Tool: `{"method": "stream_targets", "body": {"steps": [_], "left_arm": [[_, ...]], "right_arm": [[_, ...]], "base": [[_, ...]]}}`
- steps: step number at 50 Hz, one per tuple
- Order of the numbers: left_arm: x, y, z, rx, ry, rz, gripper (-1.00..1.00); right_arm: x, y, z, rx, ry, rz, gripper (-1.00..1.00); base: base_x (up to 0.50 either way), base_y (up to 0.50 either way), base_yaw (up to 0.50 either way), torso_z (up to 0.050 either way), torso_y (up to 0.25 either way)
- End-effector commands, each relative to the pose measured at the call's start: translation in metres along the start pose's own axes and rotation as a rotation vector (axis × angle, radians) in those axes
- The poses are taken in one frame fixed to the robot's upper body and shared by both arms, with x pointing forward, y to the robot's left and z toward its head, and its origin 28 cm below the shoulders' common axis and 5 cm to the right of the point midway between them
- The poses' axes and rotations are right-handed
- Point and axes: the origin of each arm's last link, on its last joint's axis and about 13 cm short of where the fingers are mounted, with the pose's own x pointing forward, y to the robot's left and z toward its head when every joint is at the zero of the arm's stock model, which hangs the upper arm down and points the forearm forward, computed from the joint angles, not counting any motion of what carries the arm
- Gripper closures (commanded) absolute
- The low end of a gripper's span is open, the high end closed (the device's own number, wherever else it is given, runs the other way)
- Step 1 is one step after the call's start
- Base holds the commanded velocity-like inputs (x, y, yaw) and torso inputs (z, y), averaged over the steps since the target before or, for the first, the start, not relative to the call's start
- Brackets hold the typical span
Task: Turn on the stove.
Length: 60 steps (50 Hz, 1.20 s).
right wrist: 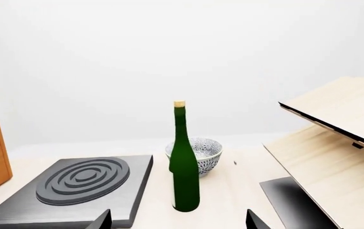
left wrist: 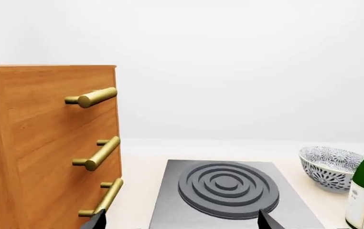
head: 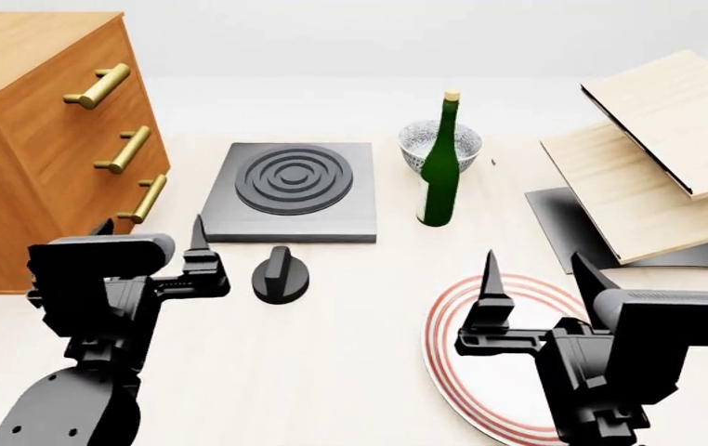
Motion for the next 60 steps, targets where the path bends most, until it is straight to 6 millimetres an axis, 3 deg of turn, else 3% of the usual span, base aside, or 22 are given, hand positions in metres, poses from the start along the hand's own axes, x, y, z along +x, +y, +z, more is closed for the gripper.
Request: {"method": "stream_targets", "body": {"steps": [1,5,25,47,60], "left_arm": [[0.039,0.018,-0.059,0.148,0.005,0.098,-1.0],[0.052,0.023,-0.083,0.143,0.038,0.124,-1.0],[0.064,0.019,-0.134,0.202,0.107,0.156,-1.0],[0.056,-0.016,-0.148,0.176,0.153,0.075,-1.0],[0.065,-0.037,-0.162,0.136,0.215,0.059,-1.0]], "right_arm": [[0.0,0.001,-0.004,-0.008,0.006,0.005,-1.0],[0.0,0.0,-0.003,-0.012,0.005,0.004,-1.0],[-0.001,-0.001,-0.008,-0.008,0.008,-0.005,-1.0],[-0.002,-0.003,-0.013,0.003,0.02,-0.008,-1.0],[-0.002,-0.004,-0.013,0.007,0.022,-0.01,-1.0]], "base": [[0.0,0.0,0.0,0.0,0.0],[0.0,0.0,0.0,0.0,0.0],[0.0,0.0,0.0,0.0,0.0],[0.0,0.0,0.0,0.0,0.0],[0.0,0.0,0.0,0.0,0.0]]}}
